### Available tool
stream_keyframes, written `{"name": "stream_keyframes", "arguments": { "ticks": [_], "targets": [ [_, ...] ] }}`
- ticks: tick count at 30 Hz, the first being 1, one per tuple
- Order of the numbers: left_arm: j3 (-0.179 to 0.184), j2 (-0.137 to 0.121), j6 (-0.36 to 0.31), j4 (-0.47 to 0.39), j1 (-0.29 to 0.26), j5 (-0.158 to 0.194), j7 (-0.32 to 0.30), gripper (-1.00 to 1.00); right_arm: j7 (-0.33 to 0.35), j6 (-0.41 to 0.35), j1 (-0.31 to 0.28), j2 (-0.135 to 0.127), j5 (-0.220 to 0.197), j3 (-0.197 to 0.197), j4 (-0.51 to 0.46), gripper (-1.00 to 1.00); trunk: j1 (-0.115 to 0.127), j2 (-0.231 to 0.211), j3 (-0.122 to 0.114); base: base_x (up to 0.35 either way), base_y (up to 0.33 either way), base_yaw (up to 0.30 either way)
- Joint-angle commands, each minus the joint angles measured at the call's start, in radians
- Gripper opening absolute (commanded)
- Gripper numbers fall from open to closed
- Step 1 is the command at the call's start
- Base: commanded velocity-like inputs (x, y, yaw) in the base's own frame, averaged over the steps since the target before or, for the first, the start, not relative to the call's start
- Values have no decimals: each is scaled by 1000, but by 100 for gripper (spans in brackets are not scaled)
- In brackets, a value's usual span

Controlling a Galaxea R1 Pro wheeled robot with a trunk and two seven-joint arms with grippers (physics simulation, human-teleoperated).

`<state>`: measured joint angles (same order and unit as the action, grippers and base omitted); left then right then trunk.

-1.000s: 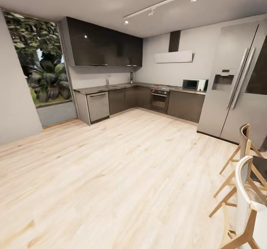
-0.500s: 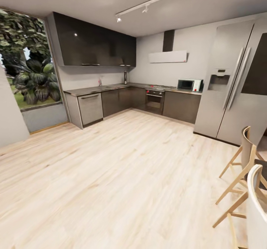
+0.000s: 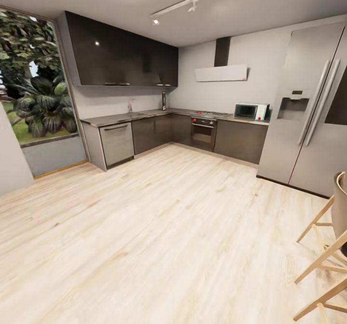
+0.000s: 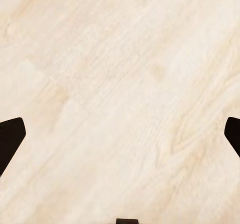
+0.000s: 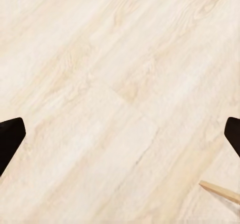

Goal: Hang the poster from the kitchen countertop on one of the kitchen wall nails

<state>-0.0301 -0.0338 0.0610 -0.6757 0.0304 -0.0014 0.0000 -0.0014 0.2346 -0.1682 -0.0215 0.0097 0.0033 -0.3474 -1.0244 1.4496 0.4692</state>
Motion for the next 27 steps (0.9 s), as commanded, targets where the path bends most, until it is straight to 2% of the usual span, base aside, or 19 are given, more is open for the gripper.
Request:
{"name": "stream_keyframes", "arguments": {
  "ticks": [1, 13, 27],
  "targets": [
    [-1, 0, 2, -1, 0, 0, 0, 100, 0, 3, -1, 0, 1, 0, 1, 100, -1, 0, 1, 337, 90, 0],
    [-1, 0, 2, -1, 0, 0, 0, 100, 0, 3, -1, 0, 1, 0, 1, 100, -1, 0, 1, 337, 85, 0],
    [-1, 0, 2, -1, 0, 0, 0, 100, 0, 3, -1, 0, 1, 0, 1, 100, -1, 0, 1, 337, 13, 0]
  ]
}}
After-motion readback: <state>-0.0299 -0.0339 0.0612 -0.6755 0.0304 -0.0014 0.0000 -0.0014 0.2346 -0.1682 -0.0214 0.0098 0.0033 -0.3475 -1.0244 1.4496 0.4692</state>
